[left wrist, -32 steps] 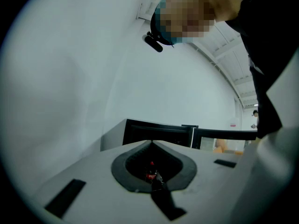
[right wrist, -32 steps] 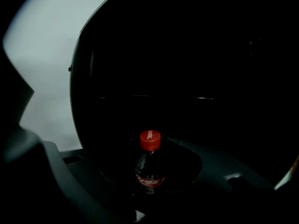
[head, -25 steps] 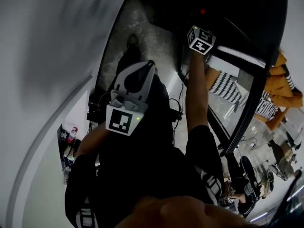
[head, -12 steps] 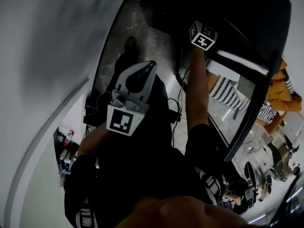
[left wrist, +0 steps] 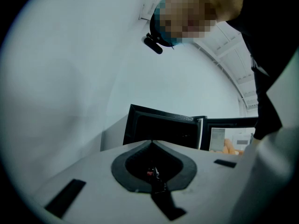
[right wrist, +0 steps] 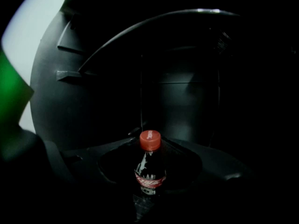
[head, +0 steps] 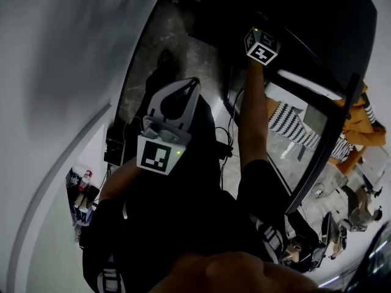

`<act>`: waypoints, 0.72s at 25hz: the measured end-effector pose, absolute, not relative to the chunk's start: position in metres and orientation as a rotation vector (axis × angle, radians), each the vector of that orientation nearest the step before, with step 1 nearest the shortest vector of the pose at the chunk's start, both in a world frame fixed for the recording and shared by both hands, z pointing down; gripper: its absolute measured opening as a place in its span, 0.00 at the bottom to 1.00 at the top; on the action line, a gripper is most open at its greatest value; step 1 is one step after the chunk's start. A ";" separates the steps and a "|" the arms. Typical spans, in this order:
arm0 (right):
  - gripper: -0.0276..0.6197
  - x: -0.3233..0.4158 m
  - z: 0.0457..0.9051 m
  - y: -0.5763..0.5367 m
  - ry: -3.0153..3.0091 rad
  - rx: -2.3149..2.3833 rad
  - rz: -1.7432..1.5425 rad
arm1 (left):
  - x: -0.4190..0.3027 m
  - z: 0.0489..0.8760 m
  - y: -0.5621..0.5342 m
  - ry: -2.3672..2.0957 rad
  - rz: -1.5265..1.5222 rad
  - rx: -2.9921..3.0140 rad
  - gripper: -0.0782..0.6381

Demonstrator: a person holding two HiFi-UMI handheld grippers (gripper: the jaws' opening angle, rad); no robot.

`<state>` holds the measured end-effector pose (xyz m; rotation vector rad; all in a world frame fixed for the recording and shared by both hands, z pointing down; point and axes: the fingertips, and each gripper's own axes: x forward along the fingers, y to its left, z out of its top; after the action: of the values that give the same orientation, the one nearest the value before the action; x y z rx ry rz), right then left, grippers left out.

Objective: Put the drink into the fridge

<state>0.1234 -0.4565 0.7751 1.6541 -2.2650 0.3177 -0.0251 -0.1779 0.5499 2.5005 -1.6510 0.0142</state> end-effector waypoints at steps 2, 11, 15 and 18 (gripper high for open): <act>0.23 0.123 0.775 -0.460 -2.269 1.657 0.320 | -0.025 0.551 -0.180 -1.651 0.016 2.498 0.12; 0.23 0.122 0.780 -0.466 -2.271 1.643 0.321 | -0.022 0.554 -0.188 -1.634 0.014 2.500 0.12; 0.23 0.123 0.781 -0.470 -2.270 1.643 0.323 | -0.022 0.557 -0.190 -1.623 0.016 2.489 0.12; 0.23 0.124 0.780 -0.469 -2.272 1.647 0.340 | -0.022 0.556 -0.189 -1.620 0.012 2.486 0.12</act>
<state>0.1243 -0.4686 0.7802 1.6471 -2.2723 0.3396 -0.0223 -0.1891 0.5560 2.4864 -1.6197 0.0119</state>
